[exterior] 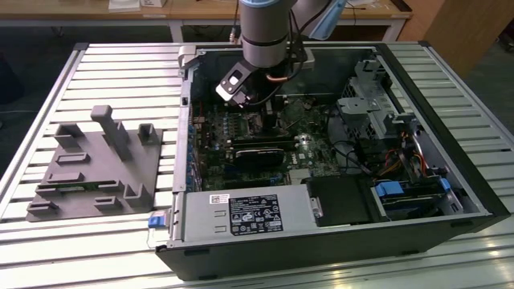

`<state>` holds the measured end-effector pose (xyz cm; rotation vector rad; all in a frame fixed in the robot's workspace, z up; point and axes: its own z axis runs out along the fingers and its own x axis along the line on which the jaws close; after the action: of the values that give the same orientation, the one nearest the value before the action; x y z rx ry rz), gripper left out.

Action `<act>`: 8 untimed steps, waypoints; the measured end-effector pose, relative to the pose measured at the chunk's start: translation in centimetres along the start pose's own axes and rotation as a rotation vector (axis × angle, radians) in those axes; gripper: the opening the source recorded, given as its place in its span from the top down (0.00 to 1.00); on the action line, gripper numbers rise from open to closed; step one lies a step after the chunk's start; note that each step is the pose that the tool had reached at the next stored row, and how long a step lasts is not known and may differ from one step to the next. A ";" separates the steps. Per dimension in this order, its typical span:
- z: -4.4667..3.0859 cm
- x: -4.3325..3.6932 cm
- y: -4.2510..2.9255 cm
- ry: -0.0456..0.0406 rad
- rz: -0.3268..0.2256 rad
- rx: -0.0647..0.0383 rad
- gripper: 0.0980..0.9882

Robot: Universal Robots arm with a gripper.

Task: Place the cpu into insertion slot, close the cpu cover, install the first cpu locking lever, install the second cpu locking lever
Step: 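Place the cpu into insertion slot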

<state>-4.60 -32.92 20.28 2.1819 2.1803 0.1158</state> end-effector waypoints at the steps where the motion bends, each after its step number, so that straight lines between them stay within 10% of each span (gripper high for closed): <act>1: 0.03 0.00 -0.09 0.0000 -0.001 -0.008 0.50; 8: 0.34 0.00 -0.68 0.0100 -0.001 -0.033 0.50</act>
<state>-5.25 -32.92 19.88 2.1676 2.1689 0.1616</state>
